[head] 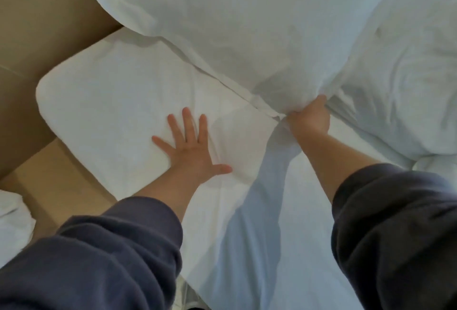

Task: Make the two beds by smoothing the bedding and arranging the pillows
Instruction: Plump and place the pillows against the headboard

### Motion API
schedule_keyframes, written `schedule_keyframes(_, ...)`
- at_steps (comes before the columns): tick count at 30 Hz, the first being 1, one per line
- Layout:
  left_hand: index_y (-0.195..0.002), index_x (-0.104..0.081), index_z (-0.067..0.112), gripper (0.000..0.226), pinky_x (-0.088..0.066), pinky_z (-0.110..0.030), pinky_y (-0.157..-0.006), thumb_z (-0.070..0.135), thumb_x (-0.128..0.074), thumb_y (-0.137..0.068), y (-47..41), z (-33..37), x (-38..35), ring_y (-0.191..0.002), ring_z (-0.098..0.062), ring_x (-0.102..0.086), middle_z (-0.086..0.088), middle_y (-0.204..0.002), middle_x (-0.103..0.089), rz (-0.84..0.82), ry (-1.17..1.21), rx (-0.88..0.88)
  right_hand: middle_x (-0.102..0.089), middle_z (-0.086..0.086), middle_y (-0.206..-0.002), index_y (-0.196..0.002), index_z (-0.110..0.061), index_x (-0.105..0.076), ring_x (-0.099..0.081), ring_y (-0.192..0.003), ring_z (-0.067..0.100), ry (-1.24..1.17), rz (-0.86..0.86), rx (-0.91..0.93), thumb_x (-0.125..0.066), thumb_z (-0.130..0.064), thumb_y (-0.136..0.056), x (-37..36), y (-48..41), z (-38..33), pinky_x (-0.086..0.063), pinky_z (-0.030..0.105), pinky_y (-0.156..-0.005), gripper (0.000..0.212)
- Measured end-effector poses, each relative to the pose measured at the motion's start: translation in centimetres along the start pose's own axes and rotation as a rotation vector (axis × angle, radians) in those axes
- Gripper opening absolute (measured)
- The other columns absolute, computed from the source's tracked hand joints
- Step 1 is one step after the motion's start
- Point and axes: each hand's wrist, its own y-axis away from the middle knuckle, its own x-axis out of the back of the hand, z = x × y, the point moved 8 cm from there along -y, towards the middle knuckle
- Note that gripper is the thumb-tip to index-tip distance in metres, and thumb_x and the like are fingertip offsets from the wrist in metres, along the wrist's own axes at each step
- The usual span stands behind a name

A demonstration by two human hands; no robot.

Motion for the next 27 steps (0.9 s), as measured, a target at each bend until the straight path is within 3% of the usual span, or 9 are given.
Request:
schedule_keyframes(3, -0.129, 0.050, 0.024, 0.139, 0.004, -0.080, -0.099, 0.091, -0.050, -0.060, -0.3, -0.2, -0.1, -0.129, -0.046, 0.044, -0.013, -0.135, 0.058, -0.008, -0.002, -0.010, -0.053, 0.006, -0.092, -0.100, -0.013, -0.051, -0.053, -0.086, 0.029, 0.124, -0.019, 0.147, -0.045, -0.013, -0.091, 0.5, -0.1, -1.7, -0.037, 0.033, -0.070, 0.011)
schedule_keyframes(8, -0.142, 0.037, 0.026, 0.129, -0.005, -0.074, -0.106, 0.079, -0.057, -0.072, 1.5, -0.7, 1.1, -0.138, -0.041, 0.035, -0.008, -0.146, 0.048, -0.066, 0.018, -0.064, -0.042, 0.003, -0.072, -0.082, -0.011, -0.047, -0.046, -0.076, 0.027, 0.442, -0.046, 0.288, -0.042, -0.012, -0.092, 3.7, 2.8, -3.5, -0.036, 0.032, -0.070, 0.011)
schedule_keyframes(10, -0.153, 0.013, 0.024, 0.105, -0.014, -0.064, -0.111, 0.066, -0.054, -0.085, 3.5, -1.4, 2.7, -0.147, -0.035, 0.013, -0.008, -0.159, 0.023, -0.021, 0.065, -0.084, -0.044, 0.004, -0.069, -0.076, -0.012, -0.047, -0.046, -0.075, 0.028, 0.522, -0.083, 0.329, -0.044, -0.011, -0.091, 5.4, 4.5, -3.2, -0.037, 0.031, -0.069, 0.015)
schedule_keyframes(11, -0.153, -0.009, 0.019, 0.085, -0.024, -0.057, -0.111, 0.057, -0.052, -0.090, 4.9, -1.8, 4.3, -0.147, -0.033, -0.009, -0.012, -0.160, -0.004, 0.073, 0.099, -0.095, -0.052, 0.006, -0.074, -0.077, -0.012, -0.051, -0.049, -0.076, 0.029, 0.578, -0.129, 0.352, -0.045, -0.012, -0.090, 6.0, 5.5, -2.7, -0.037, 0.031, -0.068, 0.014)
schedule_keyframes(13, -0.125, -0.049, 0.011, 0.044, -0.041, -0.045, -0.092, 0.041, -0.050, -0.092, 7.9, -2.6, 8.5, -0.119, -0.032, -0.046, -0.012, -0.127, -0.051, 0.386, 0.156, -0.126, -0.065, 0.011, -0.099, -0.096, -0.013, -0.063, -0.059, -0.090, 0.031, 0.712, -0.270, 0.391, -0.047, -0.017, -0.089, 6.6, 7.8, -0.8, -0.041, 0.032, -0.072, 0.018)
schedule_keyframes(15, -0.098, -0.057, 0.009, 0.027, -0.041, -0.043, -0.076, 0.034, -0.054, -0.088, 10.8, -2.9, 11.9, -0.096, -0.033, -0.053, -0.010, -0.099, -0.056, 0.621, 0.172, -0.176, -0.064, 0.012, -0.117, -0.115, -0.015, -0.063, -0.060, -0.106, 0.032, 0.794, -0.455, 0.405, -0.046, -0.021, -0.092, 6.7, 10.7, 1.8, -0.045, 0.034, -0.082, 0.029)
schedule_keyframes(18, -0.104, -0.055, 0.009, 0.037, -0.040, -0.044, -0.079, 0.040, -0.060, -0.084, 12.2, -2.6, 14.6, -0.100, -0.033, -0.051, -0.010, -0.108, -0.053, 0.704, 0.251, -0.158, -0.062, 0.008, -0.121, -0.121, -0.017, -0.060, -0.060, -0.109, 0.028, 0.852, -0.670, 0.430, -0.050, -0.026, -0.093, 5.9, 15.0, 5.3, -0.045, 0.032, -0.086, 0.031)
schedule_keyframes(22, -0.131, -0.038, 0.015, 0.080, -0.037, -0.050, -0.099, 0.067, -0.061, -0.074, 9.1, -0.5, 15.2, -0.129, -0.033, -0.035, -0.009, -0.138, -0.039, 0.538, 0.449, -0.023, -0.061, 0.006, -0.123, -0.125, -0.017, -0.060, -0.060, -0.110, 0.025, 0.820, -0.696, 0.392, -0.056, -0.030, -0.092, 4.8, 15.4, 7.7, -0.047, 0.031, -0.090, 0.036)
schedule_keyframes(27, -0.153, 0.007, 0.027, 0.120, 0.000, -0.056, -0.117, 0.088, -0.048, -0.067, 3.1, -0.6, 13.6, -0.149, -0.028, 0.005, -0.010, -0.162, 0.005, 0.254, 0.690, 0.212, -0.052, 0.006, -0.128, -0.130, -0.012, -0.054, -0.053, -0.118, 0.029, 0.631, -0.778, 0.324, -0.061, -0.019, -0.085, 2.6, 12.3, 10.0, -0.045, 0.035, -0.098, 0.046)
